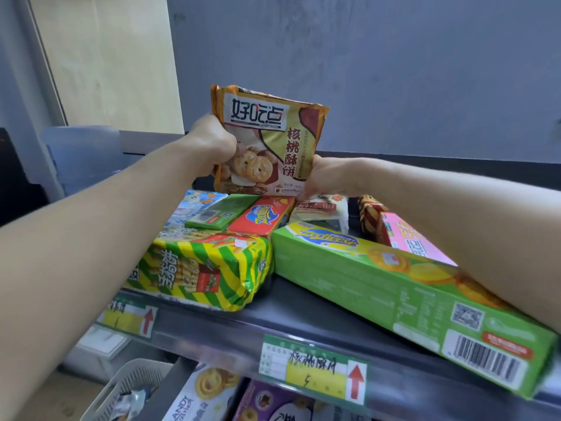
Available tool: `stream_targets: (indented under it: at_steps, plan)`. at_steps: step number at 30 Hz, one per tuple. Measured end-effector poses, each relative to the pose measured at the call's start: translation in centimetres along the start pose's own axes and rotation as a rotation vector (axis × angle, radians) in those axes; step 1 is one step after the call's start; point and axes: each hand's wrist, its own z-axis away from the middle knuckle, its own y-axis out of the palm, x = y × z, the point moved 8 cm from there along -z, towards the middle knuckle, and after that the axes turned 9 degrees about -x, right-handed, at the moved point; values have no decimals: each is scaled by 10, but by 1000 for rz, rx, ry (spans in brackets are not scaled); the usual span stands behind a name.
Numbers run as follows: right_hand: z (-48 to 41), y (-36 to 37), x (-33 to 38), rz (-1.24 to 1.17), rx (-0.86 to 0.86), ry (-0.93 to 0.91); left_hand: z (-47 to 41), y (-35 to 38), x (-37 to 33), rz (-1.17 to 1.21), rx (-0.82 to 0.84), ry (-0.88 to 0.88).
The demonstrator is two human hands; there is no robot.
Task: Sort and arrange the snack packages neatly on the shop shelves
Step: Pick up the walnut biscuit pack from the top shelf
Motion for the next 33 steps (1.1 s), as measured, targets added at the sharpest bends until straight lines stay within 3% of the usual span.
stream_targets:
  at_steps: [2,6,15,23,27,30,33]
  plan:
    - [1,1,2,-77,23,-7,3,1,1,23,21,-17]
    - [5,-2,-5,39,64,-14,14,3,6,24,77,-39]
    - [20,-6,-17,-107,122,54,30,10,-7,34,142,-11]
    - [40,-21,-36,62,126,81,38,32,-18,61,263,-6]
    - [51,-30,-53,-115,145,216,44,46,-25,95,310,14]
    - [52,-38,-60,-134,127,261,44,51,-31,96,297,41]
    - [47,-47,-61,-183,-9,310,39,49,-35,97,243,53]
